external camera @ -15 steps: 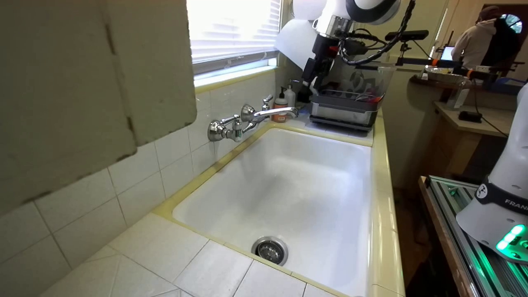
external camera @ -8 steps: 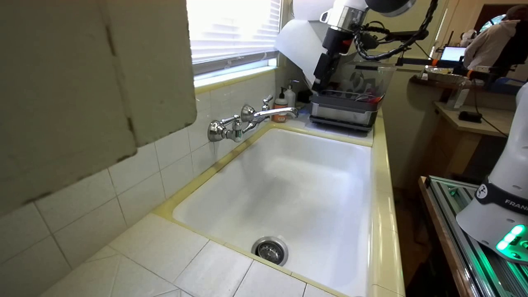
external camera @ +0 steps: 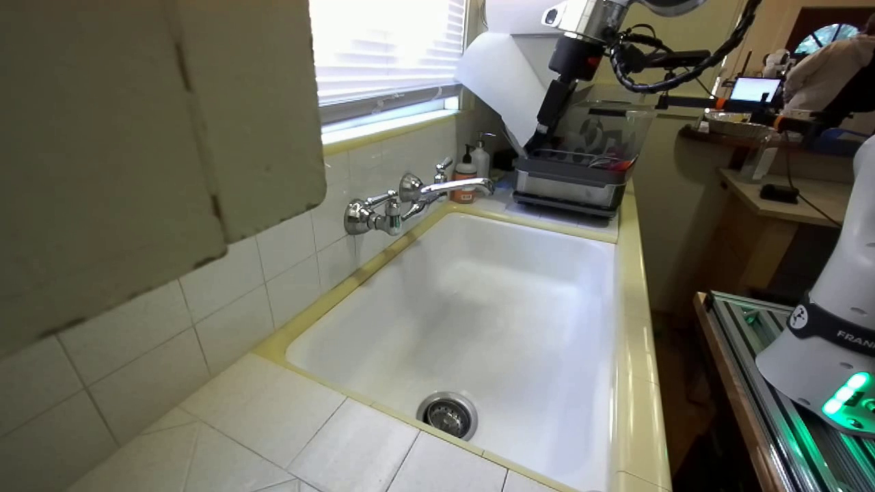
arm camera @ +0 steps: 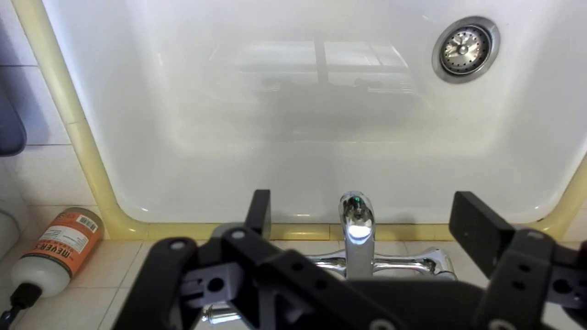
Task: Close the tap
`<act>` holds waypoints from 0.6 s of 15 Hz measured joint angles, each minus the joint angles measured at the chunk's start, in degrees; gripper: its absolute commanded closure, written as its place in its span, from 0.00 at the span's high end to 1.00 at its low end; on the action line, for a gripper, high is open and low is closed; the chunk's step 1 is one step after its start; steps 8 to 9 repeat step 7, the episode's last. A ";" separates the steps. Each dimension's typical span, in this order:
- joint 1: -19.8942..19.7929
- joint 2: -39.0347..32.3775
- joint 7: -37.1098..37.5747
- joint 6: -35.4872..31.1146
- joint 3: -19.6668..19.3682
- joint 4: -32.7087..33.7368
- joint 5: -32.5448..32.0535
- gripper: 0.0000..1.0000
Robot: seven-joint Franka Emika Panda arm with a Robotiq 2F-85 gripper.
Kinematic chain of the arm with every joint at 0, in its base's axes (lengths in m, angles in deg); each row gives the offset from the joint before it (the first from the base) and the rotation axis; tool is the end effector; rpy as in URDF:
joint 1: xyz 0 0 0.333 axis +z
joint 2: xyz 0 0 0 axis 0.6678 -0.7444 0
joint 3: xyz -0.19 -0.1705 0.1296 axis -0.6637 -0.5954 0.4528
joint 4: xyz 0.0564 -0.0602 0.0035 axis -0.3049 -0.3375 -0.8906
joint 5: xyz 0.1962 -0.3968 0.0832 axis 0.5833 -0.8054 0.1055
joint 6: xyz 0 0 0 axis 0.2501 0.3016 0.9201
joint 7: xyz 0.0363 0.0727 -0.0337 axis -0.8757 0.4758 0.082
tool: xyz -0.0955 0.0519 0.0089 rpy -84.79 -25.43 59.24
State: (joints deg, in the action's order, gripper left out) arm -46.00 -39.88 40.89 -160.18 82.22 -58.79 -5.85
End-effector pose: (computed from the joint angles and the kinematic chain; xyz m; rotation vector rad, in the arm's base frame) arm 0.5006 -0.0806 0.4136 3.0890 -0.0208 0.4013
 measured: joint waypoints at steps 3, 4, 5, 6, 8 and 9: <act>0.05 0.65 -0.19 0.00 0.00 -0.57 0.00 1.00; 0.05 0.65 -0.24 0.00 0.00 -0.59 0.00 1.00; 0.06 0.66 -0.26 0.00 0.00 -0.59 0.00 1.00; 0.07 0.66 -0.27 0.00 0.00 -0.59 0.00 1.00; 0.07 0.66 -0.27 0.00 0.00 -0.59 0.00 1.00; 0.07 0.66 -0.27 0.00 0.00 -0.59 0.00 1.00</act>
